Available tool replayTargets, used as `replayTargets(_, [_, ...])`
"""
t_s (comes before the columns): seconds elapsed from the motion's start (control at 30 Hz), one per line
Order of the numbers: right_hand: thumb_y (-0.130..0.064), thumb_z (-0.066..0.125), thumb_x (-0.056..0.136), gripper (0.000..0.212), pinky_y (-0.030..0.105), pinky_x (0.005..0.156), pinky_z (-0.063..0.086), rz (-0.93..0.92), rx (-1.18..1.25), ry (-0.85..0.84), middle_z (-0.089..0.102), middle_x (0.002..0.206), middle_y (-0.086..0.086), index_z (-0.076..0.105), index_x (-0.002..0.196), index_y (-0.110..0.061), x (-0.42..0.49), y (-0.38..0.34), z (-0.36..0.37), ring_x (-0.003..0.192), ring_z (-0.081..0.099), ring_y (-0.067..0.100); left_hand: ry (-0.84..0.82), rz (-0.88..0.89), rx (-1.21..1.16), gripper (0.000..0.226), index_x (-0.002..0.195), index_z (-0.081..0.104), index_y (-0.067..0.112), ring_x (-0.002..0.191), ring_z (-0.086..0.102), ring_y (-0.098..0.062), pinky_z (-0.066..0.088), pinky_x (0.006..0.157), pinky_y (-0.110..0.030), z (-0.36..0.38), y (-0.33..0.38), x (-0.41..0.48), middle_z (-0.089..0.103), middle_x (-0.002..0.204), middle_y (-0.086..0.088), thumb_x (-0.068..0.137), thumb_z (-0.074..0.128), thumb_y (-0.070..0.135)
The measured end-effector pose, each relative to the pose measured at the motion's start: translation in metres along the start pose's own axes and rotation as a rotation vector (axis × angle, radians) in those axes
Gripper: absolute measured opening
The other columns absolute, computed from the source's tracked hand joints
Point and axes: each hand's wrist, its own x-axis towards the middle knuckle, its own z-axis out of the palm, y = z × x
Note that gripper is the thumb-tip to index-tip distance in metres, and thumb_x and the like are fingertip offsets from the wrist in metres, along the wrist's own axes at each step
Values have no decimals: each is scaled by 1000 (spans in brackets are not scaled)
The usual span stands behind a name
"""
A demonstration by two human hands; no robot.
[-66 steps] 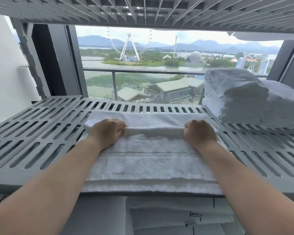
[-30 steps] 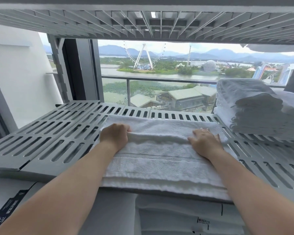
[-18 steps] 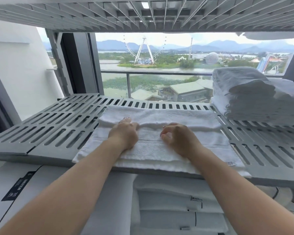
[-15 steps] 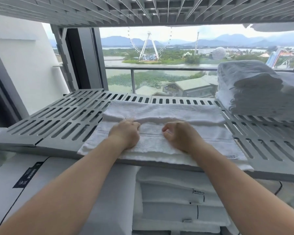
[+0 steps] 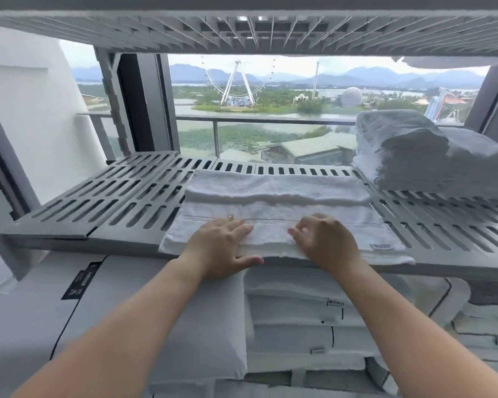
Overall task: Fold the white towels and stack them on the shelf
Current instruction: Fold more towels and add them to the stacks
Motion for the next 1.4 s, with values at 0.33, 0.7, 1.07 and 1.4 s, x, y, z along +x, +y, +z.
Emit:
replayTargets(0.33, [-20,51,91,56,37,117,34,41,-18,-308,48,153,-1,47,146,-26,-47,-7,-25,142,41,19,229,53,-114,53,146,49,26,137,48,-22,37,111,-37,-6,-11,-40,50,151,2,97,39,7])
replayTargets(0.7, [8,45,82,36,31,65,36,332,-279,180,63,84,10,74,91,-12,-50,-11,-33,75,56,28,298,-159,-5,35,108,61,20,87,64,-29,44,67,-35,-40,0,-20,62,99,-5,92,35,2])
replayTargets(1.07, [-6,51,91,30,45,88,43,345,-442,355,62,98,11,76,103,-15,35,32,-44,97,56,34,561,-256,245,34,95,71,12,72,60,-23,53,81,-40,-59,-9,49,65,80,-6,96,38,3])
replayTargets(1.4, [2,49,84,31,39,83,46,168,-484,275,70,83,10,75,92,-13,168,93,-9,82,64,29,460,-365,383,37,94,72,15,85,61,-28,40,94,-42,-60,-37,170,67,85,-7,82,41,-1])
